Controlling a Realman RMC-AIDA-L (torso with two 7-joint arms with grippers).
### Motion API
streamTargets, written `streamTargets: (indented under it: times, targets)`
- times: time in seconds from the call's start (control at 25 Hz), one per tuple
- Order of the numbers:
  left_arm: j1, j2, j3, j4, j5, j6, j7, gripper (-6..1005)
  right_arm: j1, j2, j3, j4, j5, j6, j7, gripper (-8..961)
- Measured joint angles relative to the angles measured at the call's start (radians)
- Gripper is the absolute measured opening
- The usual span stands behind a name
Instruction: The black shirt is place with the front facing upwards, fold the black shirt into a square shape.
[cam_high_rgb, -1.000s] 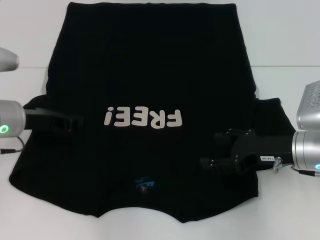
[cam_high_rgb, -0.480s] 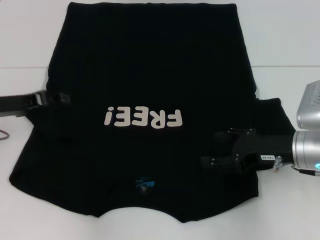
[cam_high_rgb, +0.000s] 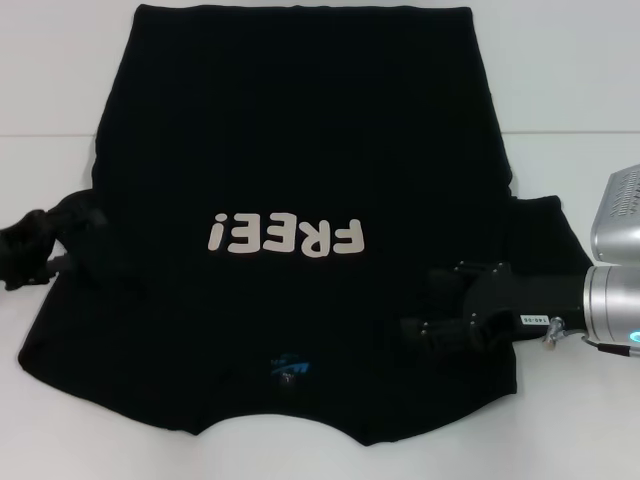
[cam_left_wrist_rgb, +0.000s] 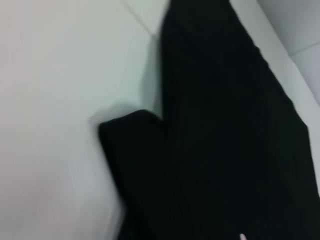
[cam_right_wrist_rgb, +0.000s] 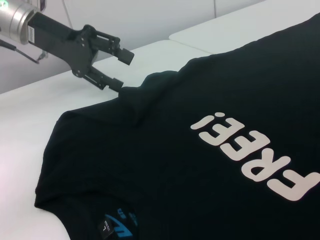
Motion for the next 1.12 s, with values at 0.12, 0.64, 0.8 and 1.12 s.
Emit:
streamTargets:
  times: [0.12, 0.64, 0.8, 1.12]
  targets:
    - [0.002, 0.0, 0.0, -0.017, 0.0, -0.016, -0.007, 792, 0.0, 0.0, 0.0, 0.0, 0.0, 0.0, 0.001, 935]
    - [-0.033, -0.032, 0.009, -0.038, 0.001, -0.104, -0.013, 893, 0.002, -0.002, 0.0, 0.0, -0.001, 0.0, 0.001, 934]
    - [-0.037, -0.036, 0.016, -0.038, 0.002, -0.117, -0.009, 891, 0.004, -0.002, 0.0, 0.0, -0.001, 0.0, 0.002, 934]
    - [-0.046, -0.051, 0.035, -0.029, 0.003, -0.14, 0.022, 764, 0.009, -0.002, 0.0, 0.0, -0.001, 0.001, 0.002, 934]
